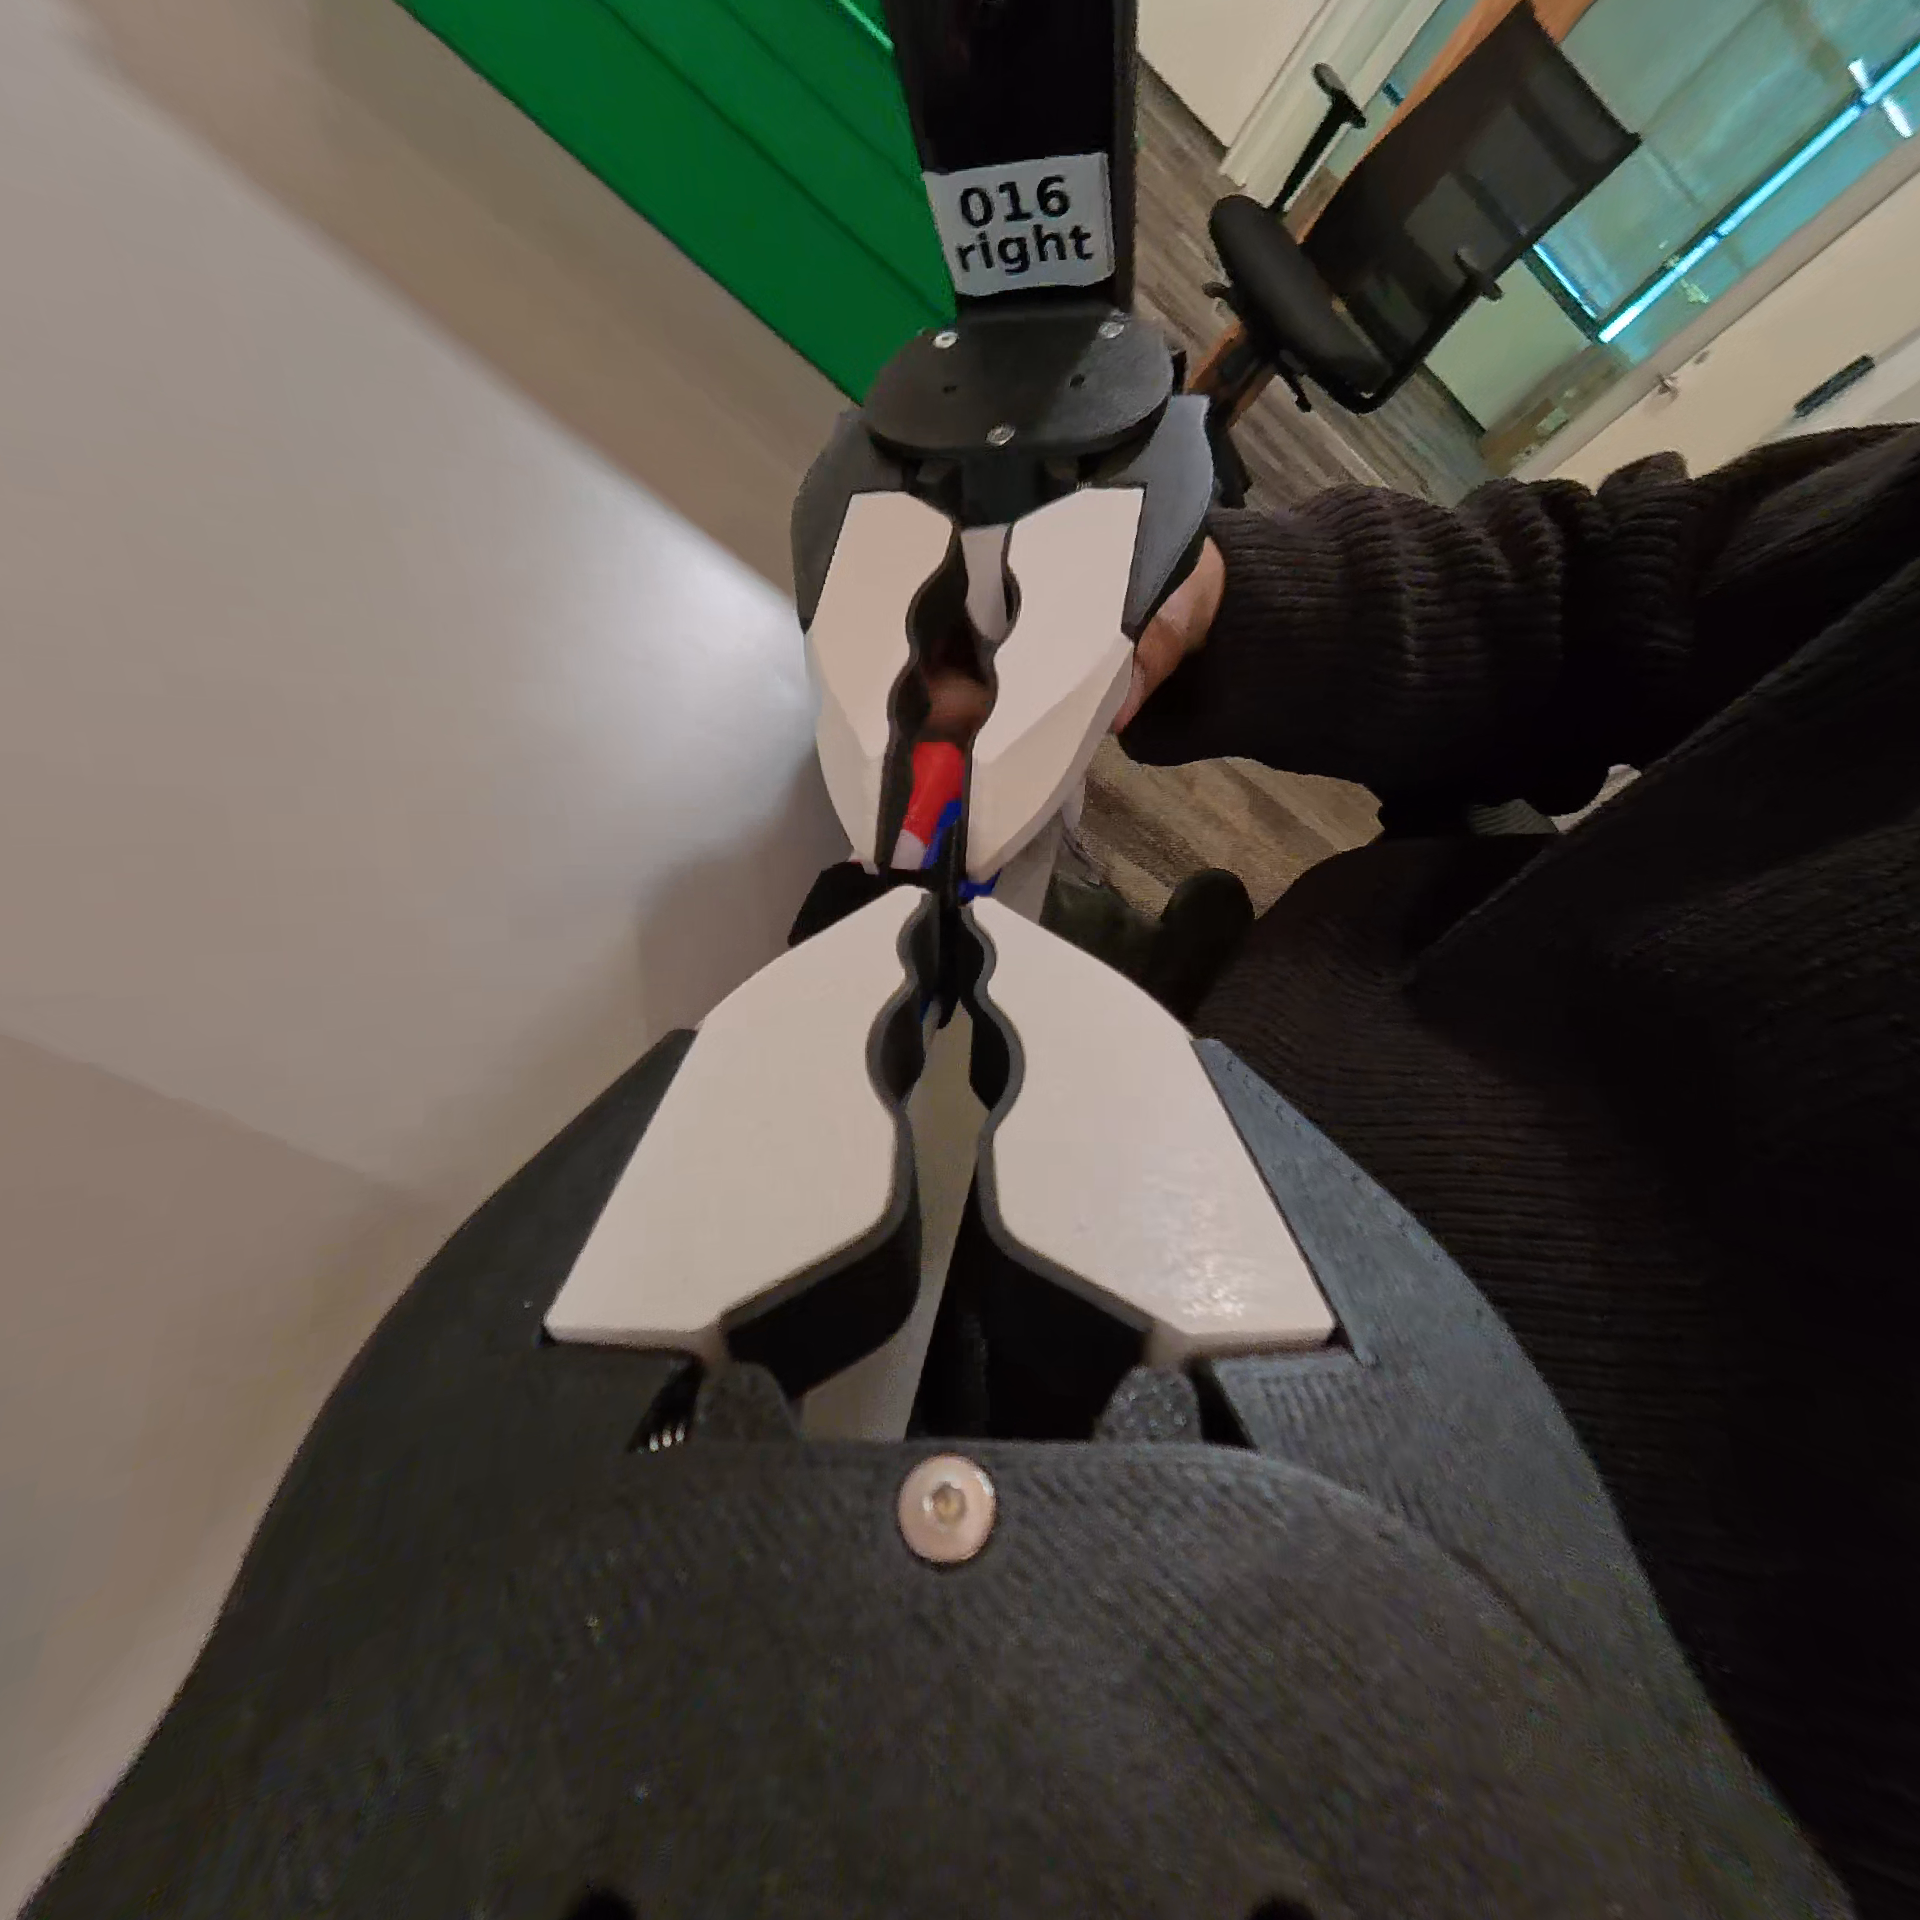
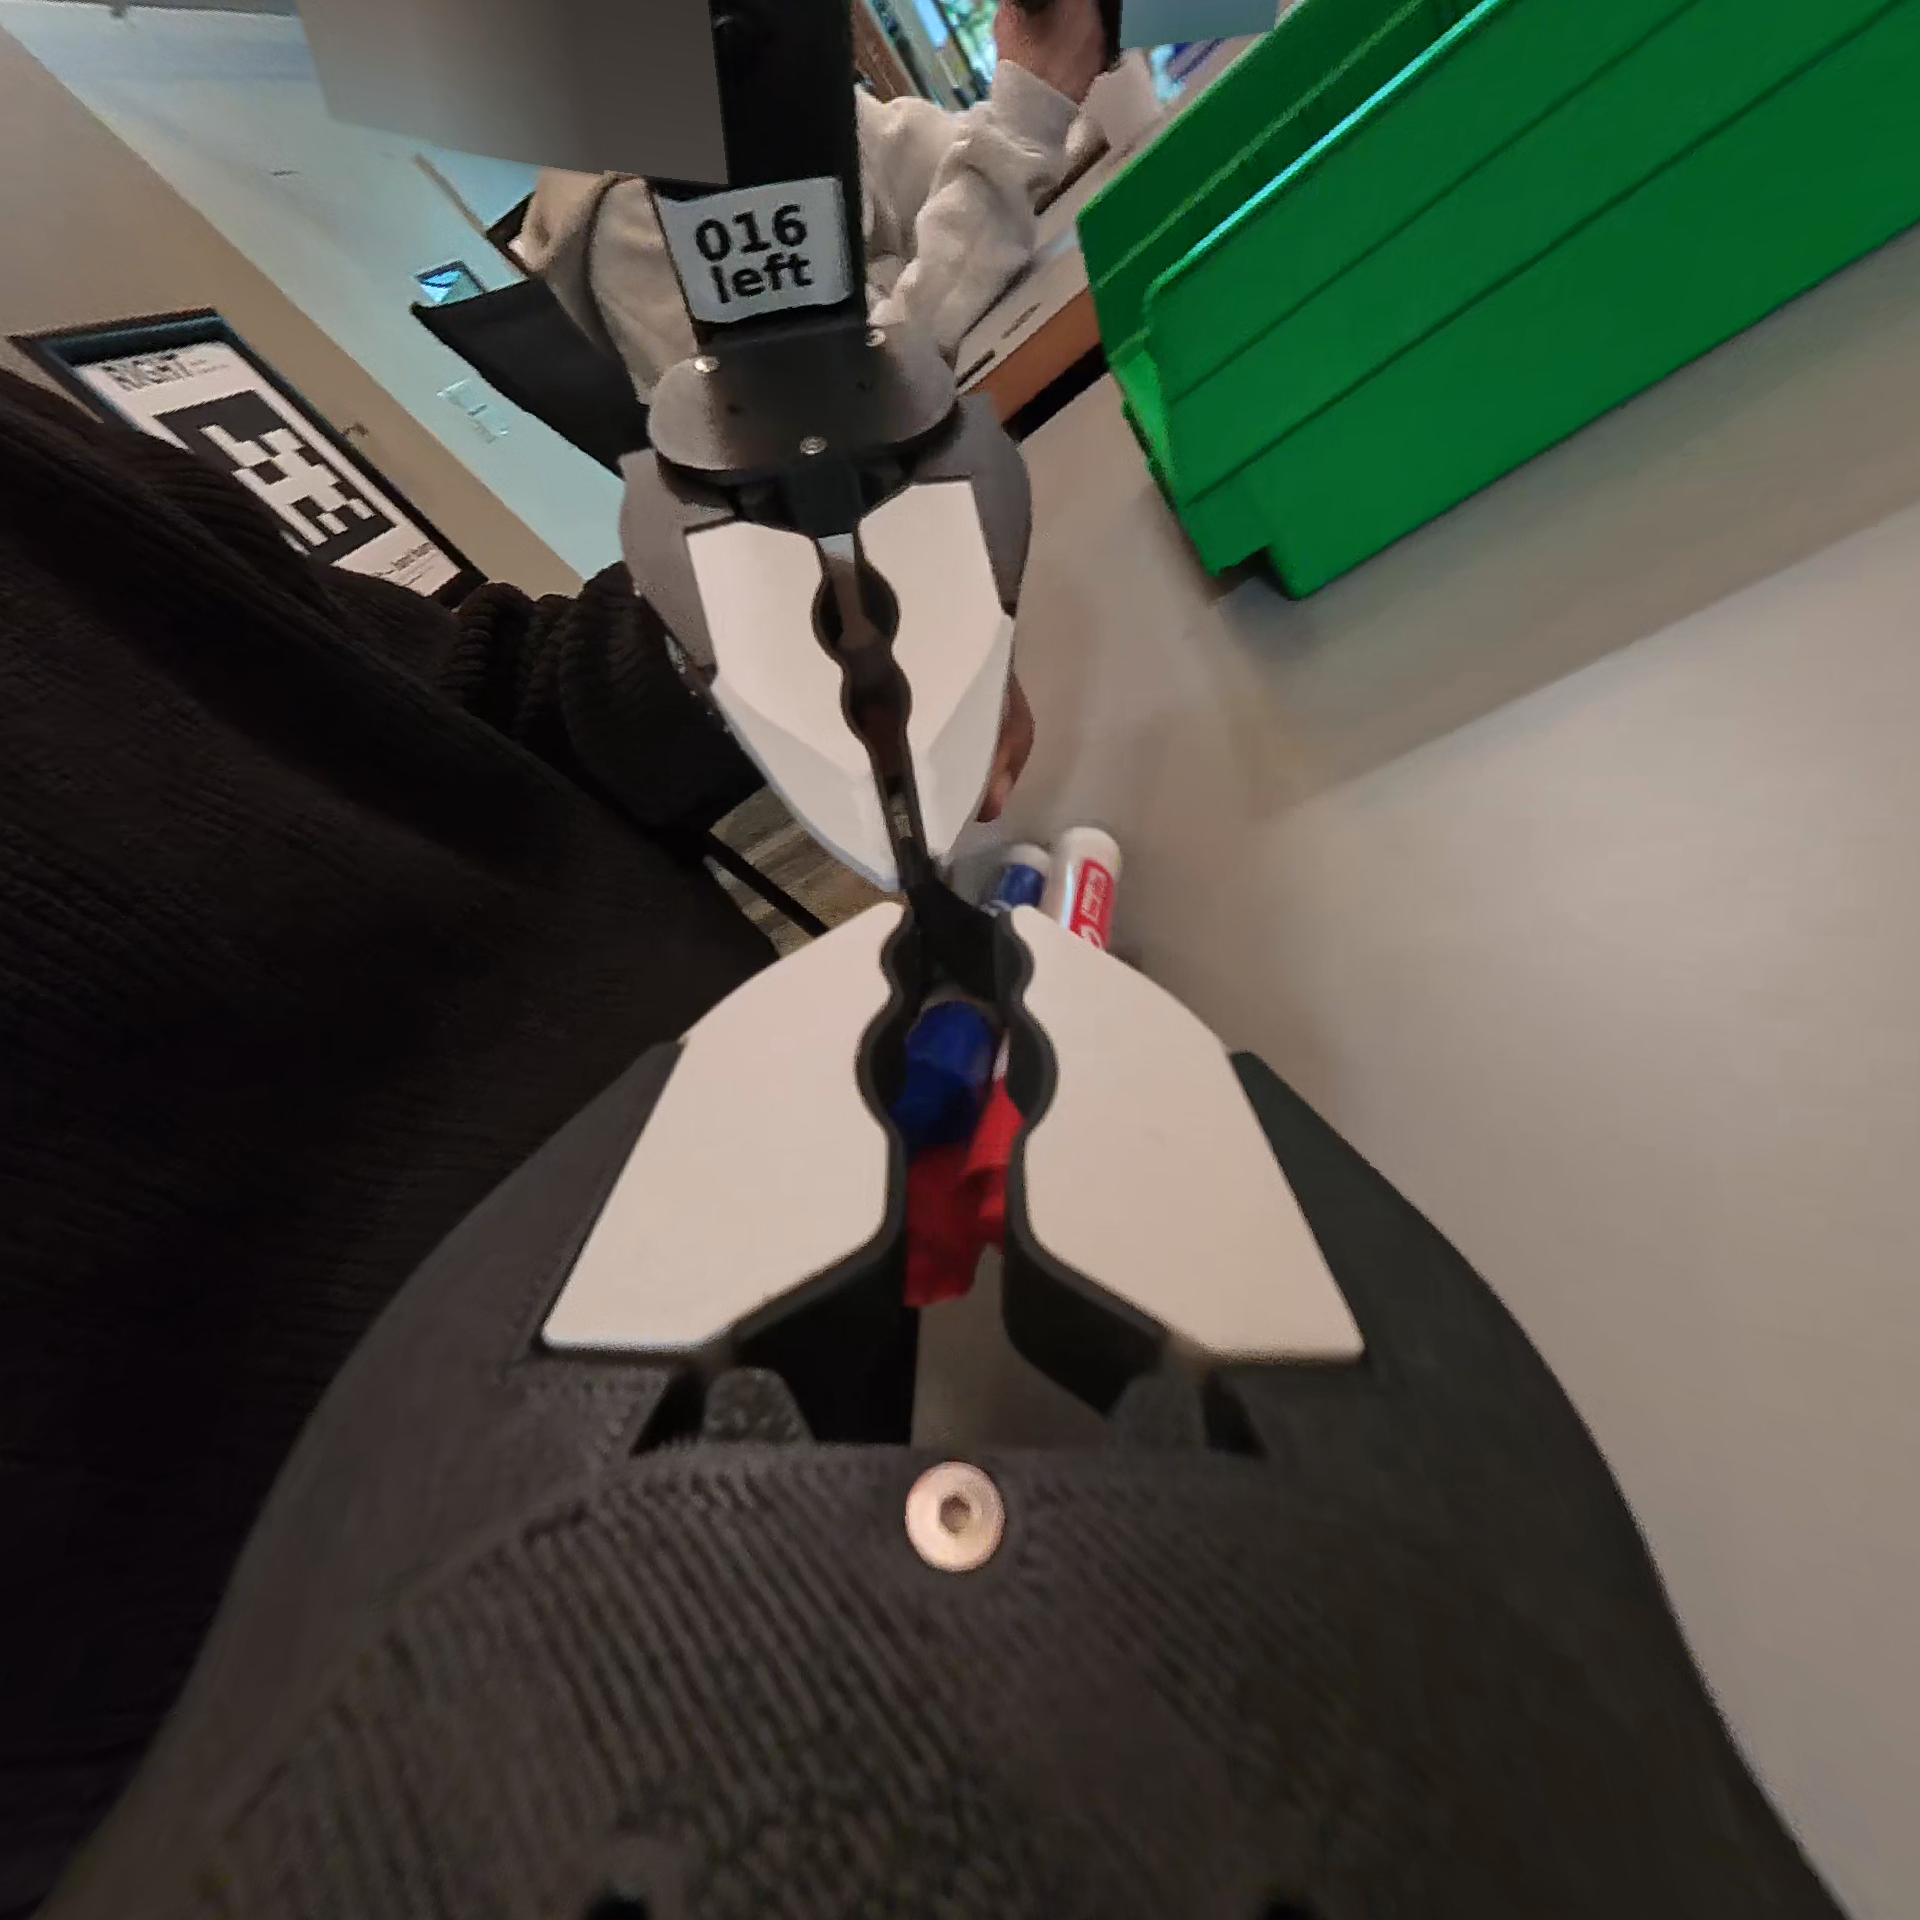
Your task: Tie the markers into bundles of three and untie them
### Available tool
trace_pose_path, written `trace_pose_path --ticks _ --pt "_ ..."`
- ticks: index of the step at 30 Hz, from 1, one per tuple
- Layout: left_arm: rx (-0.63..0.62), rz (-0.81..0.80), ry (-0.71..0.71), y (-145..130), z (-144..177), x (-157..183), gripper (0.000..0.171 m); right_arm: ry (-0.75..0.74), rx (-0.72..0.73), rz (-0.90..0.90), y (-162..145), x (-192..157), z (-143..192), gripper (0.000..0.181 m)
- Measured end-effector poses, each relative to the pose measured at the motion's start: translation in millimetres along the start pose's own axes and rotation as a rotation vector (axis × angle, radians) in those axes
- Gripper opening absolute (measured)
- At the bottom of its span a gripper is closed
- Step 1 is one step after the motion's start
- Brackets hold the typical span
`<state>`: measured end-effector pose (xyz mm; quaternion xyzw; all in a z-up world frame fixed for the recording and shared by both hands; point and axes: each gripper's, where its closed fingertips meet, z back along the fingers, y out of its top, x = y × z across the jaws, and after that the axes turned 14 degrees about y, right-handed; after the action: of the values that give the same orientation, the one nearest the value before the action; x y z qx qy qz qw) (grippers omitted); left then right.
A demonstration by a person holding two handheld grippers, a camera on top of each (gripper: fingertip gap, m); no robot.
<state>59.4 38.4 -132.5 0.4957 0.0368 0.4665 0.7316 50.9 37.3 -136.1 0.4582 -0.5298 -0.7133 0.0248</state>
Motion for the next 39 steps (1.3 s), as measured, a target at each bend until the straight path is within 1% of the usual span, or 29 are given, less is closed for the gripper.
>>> trace_pose_path --ticks 5,8,11,15,18,23,27,32,33,35,37,39 --pt "-0.006 0.04 0.039 -2 -3 -12 0.003 -0.105 -0.003 0.002 2 15 18 0.023" --pt "-0.023 0.061 0.076 -6 -9 -22 0.003 -0.158 -0.01 0.013 3 21 22 0.026" --pt "-0.025 0.085 0.092 -7 -12 -28 0.003 -0.201 -0.062 0.051 -2 23 17 0.032" --pt "-0.024 0.111 0.096 -6 -14 -31 0.004 -0.265 -0.178 0.125 -13 28 7 0.037" --pt "-0.028 0.116 0.086 -6 -14 -30 0.004 -0.3 -0.216 0.222 -6 33 2 0.038" --pt "-0.025 0.118 0.085 -5 -15 -30 0.004 -0.261 -0.287 0.242 -8 37 -7 0.041" --pt "-0.022 0.127 0.091 -5 -15 -31 0.004 -0.256 -0.33 0.252 -11 40 -12 0.029" --pt "-0.013 0.149 0.103 -3 -14 -34 0.005 -0.25 -0.325 0.252 -10 39 -13 0.014" --pt "-0.01 0.156 0.103 -2 -13 -34 0.007 -0.254 -0.322 0.252 -10 40 -13 0.012" --pt "-0.007 0.155 0.096 1 -6 -31 0.021 -0.258 -0.312 0.246 -9 41 -12 0.009" --pt "0.005 0.142 0.129 4 5 -31 0.034 -0.259 -0.3 0.236 -7 41 -11 0.008" --pt "-0.019 0.123 0.159 3 19 -28 0.037 -0.258 -0.296 0.231 -7 41 -10 0.007"
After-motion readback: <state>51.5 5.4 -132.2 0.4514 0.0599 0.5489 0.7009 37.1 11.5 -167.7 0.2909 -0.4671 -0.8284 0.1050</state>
